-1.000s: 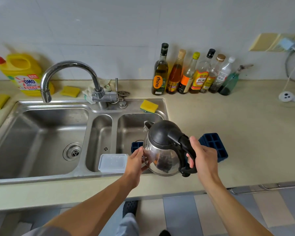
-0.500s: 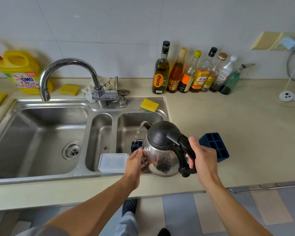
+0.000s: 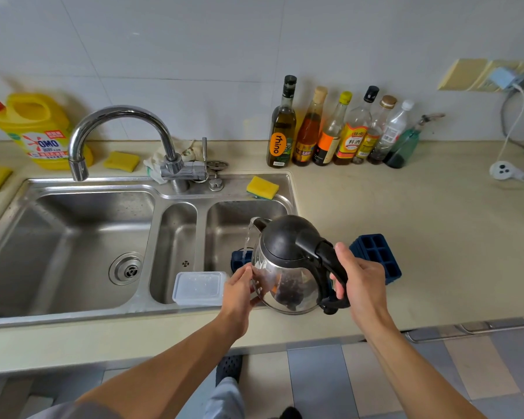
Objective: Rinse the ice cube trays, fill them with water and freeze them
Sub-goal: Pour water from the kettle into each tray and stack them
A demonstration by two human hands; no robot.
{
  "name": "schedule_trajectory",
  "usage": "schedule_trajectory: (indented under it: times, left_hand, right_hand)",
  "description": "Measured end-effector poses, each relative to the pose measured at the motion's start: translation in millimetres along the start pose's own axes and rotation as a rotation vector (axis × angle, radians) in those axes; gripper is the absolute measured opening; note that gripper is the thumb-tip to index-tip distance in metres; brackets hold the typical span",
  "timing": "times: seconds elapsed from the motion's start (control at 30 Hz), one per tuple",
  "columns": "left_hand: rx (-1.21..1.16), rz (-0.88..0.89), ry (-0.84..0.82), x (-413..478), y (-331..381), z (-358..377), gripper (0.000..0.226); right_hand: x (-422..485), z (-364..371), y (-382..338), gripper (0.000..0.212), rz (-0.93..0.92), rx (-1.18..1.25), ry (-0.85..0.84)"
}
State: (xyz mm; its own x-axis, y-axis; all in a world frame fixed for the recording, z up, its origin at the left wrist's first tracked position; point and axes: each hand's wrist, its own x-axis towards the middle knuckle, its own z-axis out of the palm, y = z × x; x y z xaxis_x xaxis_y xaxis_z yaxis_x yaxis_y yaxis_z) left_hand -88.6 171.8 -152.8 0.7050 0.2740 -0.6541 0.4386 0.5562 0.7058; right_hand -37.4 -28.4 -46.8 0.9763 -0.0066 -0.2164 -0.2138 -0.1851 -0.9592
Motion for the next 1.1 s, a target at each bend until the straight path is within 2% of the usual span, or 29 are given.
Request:
schedule_trajectory:
  times: [1.1]
  left_hand:
    - [-0.057,-0.061,0.047,-16.4,1.0,8.9,0.019]
  right_hand:
    - [-4.0,-8.3,-2.5,0.053,0.004,0.001,-0.038]
